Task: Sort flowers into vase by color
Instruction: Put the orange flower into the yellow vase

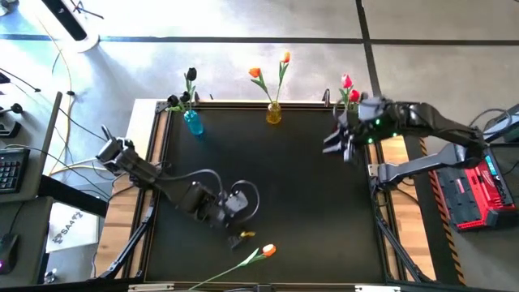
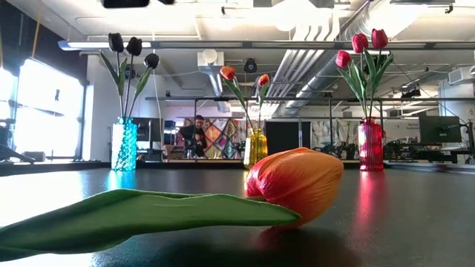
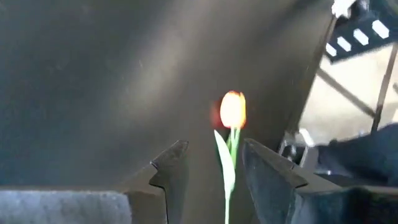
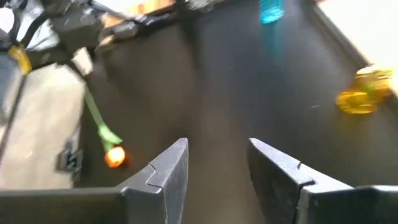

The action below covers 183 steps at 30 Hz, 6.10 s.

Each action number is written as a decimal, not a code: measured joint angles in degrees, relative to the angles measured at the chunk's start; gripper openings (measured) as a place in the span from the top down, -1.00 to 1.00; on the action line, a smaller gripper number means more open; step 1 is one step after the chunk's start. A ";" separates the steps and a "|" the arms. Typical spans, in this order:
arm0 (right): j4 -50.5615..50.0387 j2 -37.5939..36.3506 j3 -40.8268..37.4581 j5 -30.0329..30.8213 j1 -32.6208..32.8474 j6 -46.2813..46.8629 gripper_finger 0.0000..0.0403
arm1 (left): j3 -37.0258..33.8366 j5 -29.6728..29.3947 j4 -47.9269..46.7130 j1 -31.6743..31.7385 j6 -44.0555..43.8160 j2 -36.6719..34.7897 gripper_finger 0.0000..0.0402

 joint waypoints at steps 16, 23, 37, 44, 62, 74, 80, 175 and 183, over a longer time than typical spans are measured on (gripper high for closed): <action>16.20 0.07 -16.29 12.28 20.76 16.48 0.24 | 0.00 3.70 0.80 -7.87 -3.44 9.36 0.31; 19.10 0.09 -23.14 15.18 23.95 19.90 0.24 | 0.02 6.37 6.16 -10.55 -6.18 12.98 0.31; 22.95 0.31 -28.70 17.06 27.47 21.00 0.24 | 0.02 7.50 7.66 -11.08 -5.99 18.16 0.31; 22.53 0.32 -28.69 17.05 27.49 20.13 0.24 | 0.02 7.26 8.82 -11.04 -5.62 18.79 0.31; 21.23 0.35 -28.66 17.99 27.49 20.80 0.24 | 0.10 7.82 12.94 -11.02 -7.39 24.01 0.32; 20.66 0.35 -28.62 17.97 27.73 22.02 0.24 | 0.30 10.49 12.32 -10.60 -6.12 26.15 0.94; 20.68 0.35 -28.62 17.97 27.73 22.92 0.24 | -0.07 10.27 12.56 -9.66 -6.02 24.02 0.98; 47.29 21.05 7.12 -4.42 -21.23 2.34 0.98 | 0.04 37.82 47.97 58.93 44.91 -7.41 0.94; 40.95 21.05 7.12 -5.43 -21.70 -2.39 0.99 | 0.04 37.41 42.57 58.88 47.49 -7.41 0.55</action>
